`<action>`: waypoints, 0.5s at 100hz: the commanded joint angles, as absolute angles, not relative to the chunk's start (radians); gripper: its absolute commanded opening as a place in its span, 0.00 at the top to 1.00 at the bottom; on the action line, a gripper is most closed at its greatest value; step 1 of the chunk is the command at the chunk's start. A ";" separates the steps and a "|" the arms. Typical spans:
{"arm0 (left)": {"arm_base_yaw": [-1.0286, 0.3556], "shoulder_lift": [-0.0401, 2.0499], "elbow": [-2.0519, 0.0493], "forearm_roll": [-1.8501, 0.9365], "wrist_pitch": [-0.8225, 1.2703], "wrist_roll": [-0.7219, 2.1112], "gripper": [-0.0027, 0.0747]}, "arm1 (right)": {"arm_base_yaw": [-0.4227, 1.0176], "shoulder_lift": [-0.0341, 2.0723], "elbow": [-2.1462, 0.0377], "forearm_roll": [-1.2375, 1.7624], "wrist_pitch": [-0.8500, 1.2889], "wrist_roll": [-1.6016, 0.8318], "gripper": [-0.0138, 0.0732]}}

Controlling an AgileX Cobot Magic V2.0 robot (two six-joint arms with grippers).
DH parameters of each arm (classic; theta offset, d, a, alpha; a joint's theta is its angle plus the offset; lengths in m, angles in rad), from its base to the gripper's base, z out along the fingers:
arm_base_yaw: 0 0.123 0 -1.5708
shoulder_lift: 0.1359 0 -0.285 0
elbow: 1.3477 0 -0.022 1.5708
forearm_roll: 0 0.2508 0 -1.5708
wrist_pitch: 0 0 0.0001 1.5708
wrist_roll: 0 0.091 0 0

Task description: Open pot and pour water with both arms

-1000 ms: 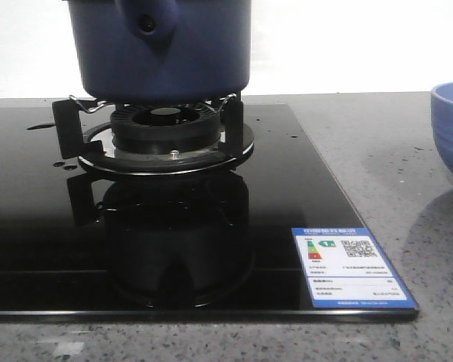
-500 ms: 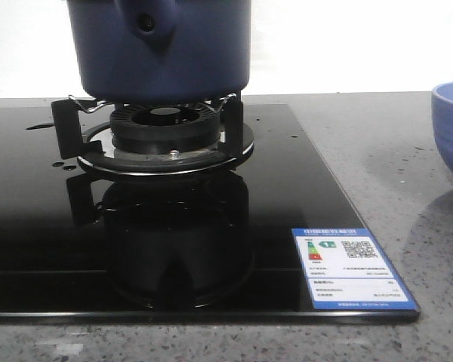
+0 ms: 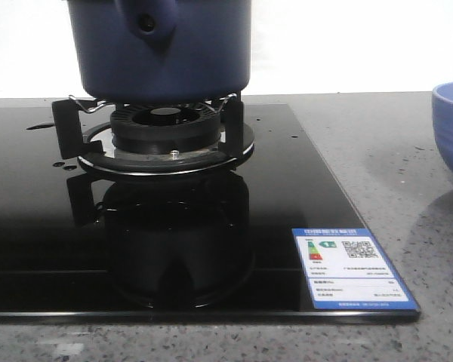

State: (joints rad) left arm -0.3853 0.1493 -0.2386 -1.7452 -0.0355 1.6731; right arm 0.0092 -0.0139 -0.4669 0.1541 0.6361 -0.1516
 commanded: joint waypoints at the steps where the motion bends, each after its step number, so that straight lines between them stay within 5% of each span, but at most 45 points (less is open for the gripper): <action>1: -0.388 0.157 -0.265 -1.744 -0.021 1.667 0.99 | 0.009 -0.027 -0.486 0.154 0.559 -0.164 0.91; 14: -0.388 0.157 -0.263 -1.475 0.000 1.571 0.99 | 0.009 -0.027 -0.486 0.154 0.559 -0.164 0.91; 35: -0.338 0.153 -0.219 -0.180 0.026 0.384 0.99 | 0.009 -0.027 -0.486 0.154 0.559 -0.164 0.91; 50: -0.222 0.115 -0.119 -0.098 0.046 0.253 0.99 | 0.009 -0.027 -0.486 0.154 0.559 -0.164 0.91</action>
State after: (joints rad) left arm -0.2811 0.1265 -0.1462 -0.1822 0.0930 0.3716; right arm 0.0092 -0.0139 -0.4669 0.1541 0.6361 -0.1516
